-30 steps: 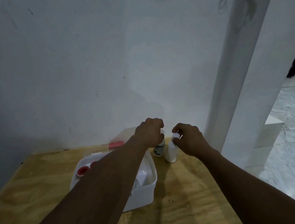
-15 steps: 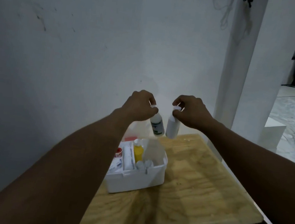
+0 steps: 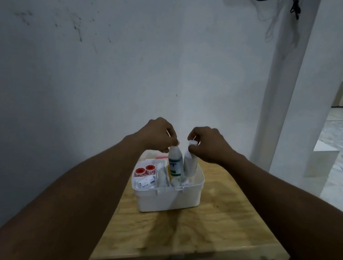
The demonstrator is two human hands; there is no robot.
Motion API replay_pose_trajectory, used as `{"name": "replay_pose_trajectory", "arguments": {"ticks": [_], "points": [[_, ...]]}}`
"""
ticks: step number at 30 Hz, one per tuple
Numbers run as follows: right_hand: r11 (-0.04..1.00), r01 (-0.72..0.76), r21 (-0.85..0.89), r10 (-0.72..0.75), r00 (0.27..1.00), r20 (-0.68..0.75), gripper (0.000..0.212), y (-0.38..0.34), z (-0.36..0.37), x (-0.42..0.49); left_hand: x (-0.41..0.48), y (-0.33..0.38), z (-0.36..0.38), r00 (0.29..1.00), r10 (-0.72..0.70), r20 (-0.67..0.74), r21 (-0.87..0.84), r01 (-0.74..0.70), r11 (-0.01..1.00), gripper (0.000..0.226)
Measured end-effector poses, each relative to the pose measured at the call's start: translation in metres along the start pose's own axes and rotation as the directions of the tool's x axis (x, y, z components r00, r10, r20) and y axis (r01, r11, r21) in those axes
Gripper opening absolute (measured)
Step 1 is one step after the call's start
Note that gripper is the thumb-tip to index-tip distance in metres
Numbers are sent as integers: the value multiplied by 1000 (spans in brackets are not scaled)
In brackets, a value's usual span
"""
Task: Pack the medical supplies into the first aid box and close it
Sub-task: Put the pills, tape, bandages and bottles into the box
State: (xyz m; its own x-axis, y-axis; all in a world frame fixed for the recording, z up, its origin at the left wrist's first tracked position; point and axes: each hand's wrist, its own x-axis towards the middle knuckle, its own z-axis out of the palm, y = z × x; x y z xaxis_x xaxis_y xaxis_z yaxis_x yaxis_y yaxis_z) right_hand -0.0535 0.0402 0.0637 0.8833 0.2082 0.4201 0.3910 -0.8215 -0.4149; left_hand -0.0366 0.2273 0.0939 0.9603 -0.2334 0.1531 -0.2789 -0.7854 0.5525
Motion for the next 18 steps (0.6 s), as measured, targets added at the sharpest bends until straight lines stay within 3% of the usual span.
{"name": "replay_pose_trajectory", "arguments": {"ticks": [18], "points": [[997, -65, -42, 73, 964, 257, 25, 25, 45, -17, 0, -33, 59, 983, -33, 182, 151, 5, 988, 27]]}}
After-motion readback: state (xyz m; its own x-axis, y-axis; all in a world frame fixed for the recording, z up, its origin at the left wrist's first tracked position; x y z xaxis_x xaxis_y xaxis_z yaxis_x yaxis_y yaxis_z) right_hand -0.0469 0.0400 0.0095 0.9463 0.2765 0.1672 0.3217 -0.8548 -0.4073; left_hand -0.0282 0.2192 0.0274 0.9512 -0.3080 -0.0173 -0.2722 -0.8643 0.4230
